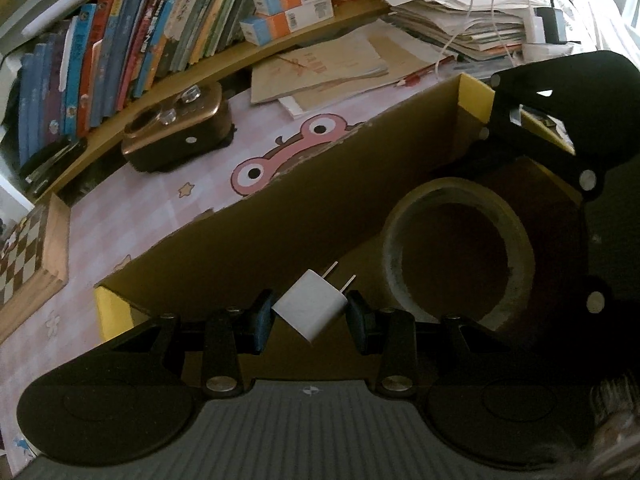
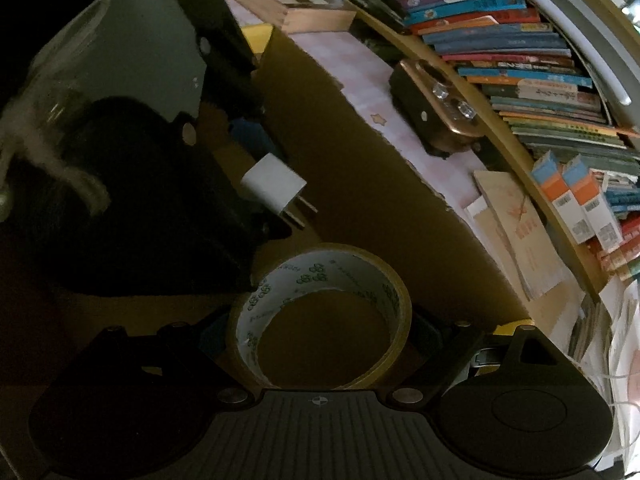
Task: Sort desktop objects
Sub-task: 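Lower the tape roll into the box with the right gripper while the left lowers the plug, then open both grippers to release the plug and tape roll into the box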
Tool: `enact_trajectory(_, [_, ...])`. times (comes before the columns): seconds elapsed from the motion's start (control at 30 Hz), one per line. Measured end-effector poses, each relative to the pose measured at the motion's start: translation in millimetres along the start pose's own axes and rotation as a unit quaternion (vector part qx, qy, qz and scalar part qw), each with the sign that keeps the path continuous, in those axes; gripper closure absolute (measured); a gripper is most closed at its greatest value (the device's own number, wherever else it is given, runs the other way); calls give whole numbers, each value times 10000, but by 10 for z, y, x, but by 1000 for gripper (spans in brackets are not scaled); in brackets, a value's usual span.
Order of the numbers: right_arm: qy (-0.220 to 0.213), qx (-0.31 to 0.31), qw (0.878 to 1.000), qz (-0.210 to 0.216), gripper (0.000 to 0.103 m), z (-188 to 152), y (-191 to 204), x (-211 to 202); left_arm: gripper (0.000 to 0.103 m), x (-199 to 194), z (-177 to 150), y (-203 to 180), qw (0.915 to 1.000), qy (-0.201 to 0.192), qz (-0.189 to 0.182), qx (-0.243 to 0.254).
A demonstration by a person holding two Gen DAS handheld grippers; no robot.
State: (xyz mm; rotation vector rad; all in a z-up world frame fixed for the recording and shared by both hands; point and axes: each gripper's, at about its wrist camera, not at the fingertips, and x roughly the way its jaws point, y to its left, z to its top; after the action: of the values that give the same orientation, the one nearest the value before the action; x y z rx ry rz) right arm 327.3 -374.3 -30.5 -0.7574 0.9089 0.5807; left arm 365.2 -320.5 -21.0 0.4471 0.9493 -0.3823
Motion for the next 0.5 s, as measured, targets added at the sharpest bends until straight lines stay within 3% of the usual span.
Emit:
enact_trajectory(0.33, [-10, 57, 10000, -38, 11, 1, -9, 9, 64, -23, 4, 4, 9999, -135, 74, -69])
enact_trajectory(0.4, [-37, 88, 9999, -59, 11, 0, -17, 3, 53, -47, 0, 5, 9997, -179, 107, -84])
enact_trajectory(0.47, [-96, 143, 9998, -78, 11, -9, -27, -16, 29, -98, -9, -12, 9994, -271, 221, -48])
enact_trajectory(0.5, [-103, 183, 9997, -89, 11, -15, -33, -25, 24, -138, -15, -31, 9990, -350, 286, -27])
